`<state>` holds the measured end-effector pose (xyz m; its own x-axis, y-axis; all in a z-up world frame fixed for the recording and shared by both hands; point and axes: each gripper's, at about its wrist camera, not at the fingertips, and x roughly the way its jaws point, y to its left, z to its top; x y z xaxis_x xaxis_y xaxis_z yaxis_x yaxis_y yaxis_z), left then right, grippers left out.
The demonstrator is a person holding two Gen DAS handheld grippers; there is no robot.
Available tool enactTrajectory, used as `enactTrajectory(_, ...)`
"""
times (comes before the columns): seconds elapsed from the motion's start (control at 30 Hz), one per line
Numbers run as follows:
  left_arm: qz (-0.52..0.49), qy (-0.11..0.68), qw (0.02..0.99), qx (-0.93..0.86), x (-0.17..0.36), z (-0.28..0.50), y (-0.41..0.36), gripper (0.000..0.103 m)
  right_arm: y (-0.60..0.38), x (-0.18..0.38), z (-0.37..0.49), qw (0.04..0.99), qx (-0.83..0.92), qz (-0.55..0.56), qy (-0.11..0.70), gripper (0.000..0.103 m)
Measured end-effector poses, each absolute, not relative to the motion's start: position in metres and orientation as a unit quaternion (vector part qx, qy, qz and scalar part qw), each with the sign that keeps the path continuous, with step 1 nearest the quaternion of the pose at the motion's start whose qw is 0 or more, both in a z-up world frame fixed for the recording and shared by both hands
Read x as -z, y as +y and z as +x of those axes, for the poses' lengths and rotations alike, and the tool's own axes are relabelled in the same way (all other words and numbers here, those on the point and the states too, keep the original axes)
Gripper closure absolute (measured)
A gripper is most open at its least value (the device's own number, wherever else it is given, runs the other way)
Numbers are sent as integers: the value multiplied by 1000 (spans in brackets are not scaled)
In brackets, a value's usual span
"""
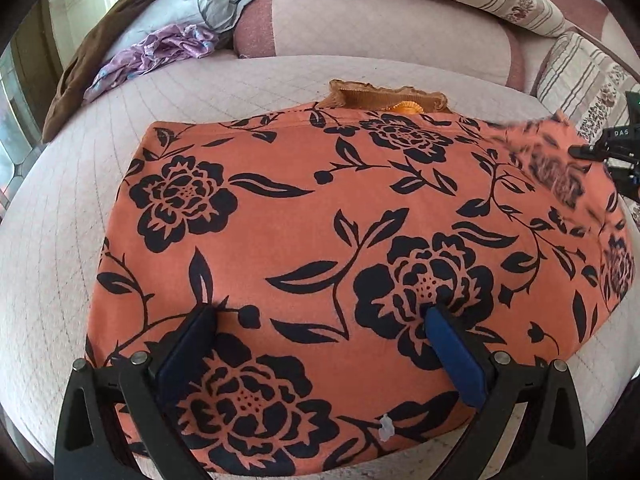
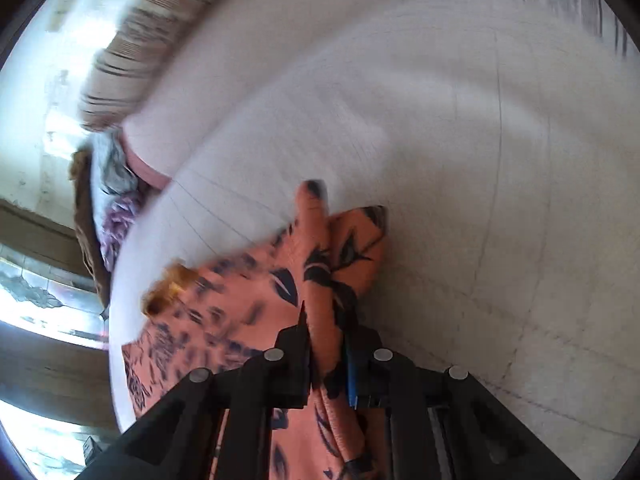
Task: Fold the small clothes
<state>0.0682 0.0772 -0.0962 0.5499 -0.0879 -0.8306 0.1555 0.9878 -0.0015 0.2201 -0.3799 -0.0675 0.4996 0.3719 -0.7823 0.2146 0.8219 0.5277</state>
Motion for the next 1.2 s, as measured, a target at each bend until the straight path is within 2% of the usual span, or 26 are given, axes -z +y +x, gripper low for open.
enactTrajectory(0.07, 41, 466, 881, 69, 97, 65, 77, 0, -380, 66, 214, 826, -24, 281, 487, 90)
enactTrajectory(0.1, 45, 465, 881, 68, 97, 63, 76, 0, -379, 89, 217, 808, -1, 267, 525, 89)
enactTrajectory(0.17, 41, 471, 878, 74, 94, 64, 80, 0, -382, 100, 212, 808, 2, 284, 516, 83)
enactTrajectory(0.2, 34, 475, 876, 79, 90, 63, 83, 0, -385, 95, 208, 810, 2, 301, 503, 74)
enactTrajectory(0.23, 28, 477, 875, 80, 88, 65, 86, 0, -386, 88, 202, 811, 19, 303, 500, 58)
enactTrajectory(0.27, 21, 477, 875, 79, 85, 64, 90, 0, -387, 80, 195, 815, 30, 299, 496, 52)
enactTrajectory(0.43, -57, 463, 883, 57, 64, 54, 124, 0, -362, 20, 148, 857, -20, 274, 435, 48)
enactTrajectory(0.47, -74, 459, 884, 50, 60, 50, 132, 0, -354, 13, 138, 859, -45, 279, 427, 46)
enactTrajectory(0.5, -81, 456, 885, 47, 58, 45, 137, 0, -346, 10, 128, 859, -70, 281, 422, 39)
enactTrajectory(0.53, -91, 452, 886, 41, 56, 41, 145, 0, -334, 11, 117, 859, -99, 275, 421, 31)
enactTrajectory(0.63, -122, 487, 865, 14, 68, 36, 171, 3, -314, 51, 104, 834, -120, 257, 473, 28)
enactTrajectory(0.67, -135, 504, 853, 11, 75, 36, 180, 22, -316, 72, 105, 817, -97, 259, 505, 29)
enactTrajectory(0.7, -134, 506, 852, 0, 75, 33, 189, 48, -320, 86, 101, 810, -90, 275, 511, 31)
enactTrajectory(0.77, -149, 508, 848, -4, 70, 27, 205, 74, -324, 77, 91, 823, -90, 285, 483, 31)
enactTrajectory(0.8, -165, 509, 845, 1, 70, 26, 212, 81, -324, 76, 91, 821, -86, 284, 487, 31)
enactTrajectory(0.87, -201, 514, 834, 6, 75, 23, 229, 85, -327, 76, 92, 821, -85, 282, 490, 31)
enactTrajectory(0.9, -211, 513, 832, 9, 79, 20, 235, 91, -328, 77, 91, 821, -86, 282, 489, 31)
enactTrajectory(1.07, -224, 512, 829, 14, 67, 11, 238, 90, -318, 82, 91, 825, -92, 286, 479, 31)
enactTrajectory(1.1, -225, 507, 832, 19, 61, 10, 238, 83, -319, 82, 90, 824, -94, 289, 478, 31)
enactTrajectory(1.13, -227, 498, 836, 31, 54, 11, 235, 74, -317, 84, 90, 823, -98, 292, 476, 31)
enactTrajectory(1.17, -225, 493, 839, 40, 49, 12, 233, 40, -319, 84, 90, 823, -100, 295, 475, 31)
enactTrajectory(1.2, -216, 485, 846, 38, 47, 15, 229, 13, -320, 85, 90, 822, -101, 299, 474, 31)
